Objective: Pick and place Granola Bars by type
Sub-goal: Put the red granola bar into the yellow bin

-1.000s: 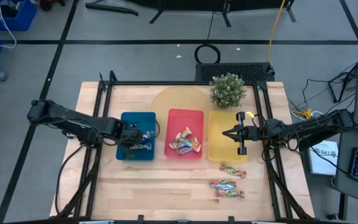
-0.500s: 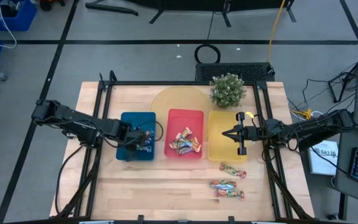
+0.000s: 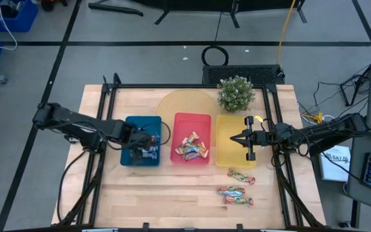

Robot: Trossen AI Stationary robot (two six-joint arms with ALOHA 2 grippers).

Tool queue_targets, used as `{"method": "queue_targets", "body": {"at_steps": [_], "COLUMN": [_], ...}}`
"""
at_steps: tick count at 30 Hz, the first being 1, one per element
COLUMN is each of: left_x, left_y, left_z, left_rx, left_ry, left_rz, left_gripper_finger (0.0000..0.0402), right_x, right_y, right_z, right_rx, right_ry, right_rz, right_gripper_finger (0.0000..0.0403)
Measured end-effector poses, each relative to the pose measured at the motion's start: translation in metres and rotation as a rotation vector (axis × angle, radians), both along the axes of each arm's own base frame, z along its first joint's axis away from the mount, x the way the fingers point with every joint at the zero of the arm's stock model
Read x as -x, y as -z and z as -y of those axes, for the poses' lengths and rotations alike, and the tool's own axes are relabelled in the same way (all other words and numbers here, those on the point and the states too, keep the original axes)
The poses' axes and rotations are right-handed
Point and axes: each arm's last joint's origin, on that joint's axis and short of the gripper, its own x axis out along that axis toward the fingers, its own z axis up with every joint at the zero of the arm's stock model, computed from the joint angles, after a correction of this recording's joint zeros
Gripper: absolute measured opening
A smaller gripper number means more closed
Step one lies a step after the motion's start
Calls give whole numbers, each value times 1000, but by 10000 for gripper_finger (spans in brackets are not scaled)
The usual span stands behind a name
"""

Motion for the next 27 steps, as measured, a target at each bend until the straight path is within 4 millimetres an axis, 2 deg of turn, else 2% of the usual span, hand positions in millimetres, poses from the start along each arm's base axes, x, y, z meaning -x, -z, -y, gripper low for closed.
{"method": "queue_targets", "body": {"at_steps": [3,6,10,13,18,19,21,23,27], "left_x": [-12,-22,-30,-37,-48,-49,-48,-49,-40], "left_y": [-32,-59,-70,-58,-8,1,17,25,13], "left_z": [14,36,70,96,133,138,146,150,151], "left_rx": [-26,-19,63,131,141,137,111,69,-58], "left_ry": [40,88,162,213,350,366,395,429,528], "left_rz": [153,345,570,690,741,745,729,724,759], "left_gripper_finger": [289,272,217,152,27,14,12,13,5], "right_x": [0,0,0,0,0,0,0,0,0], "right_y": [0,0,0,1,1,1,0,1,0], "right_z": [0,0,0,0,0,0,0,0,0], "right_rx": [0,0,0,0,-5,-7,-7,-7,-7], "right_ry": [0,0,0,0,-1,-1,-2,-1,-1], "right_rz": [-1,0,-4,-5,-7,-6,-4,-5,-4], "right_gripper_finger": [0,0,0,0,0,0,0,0,0]}}
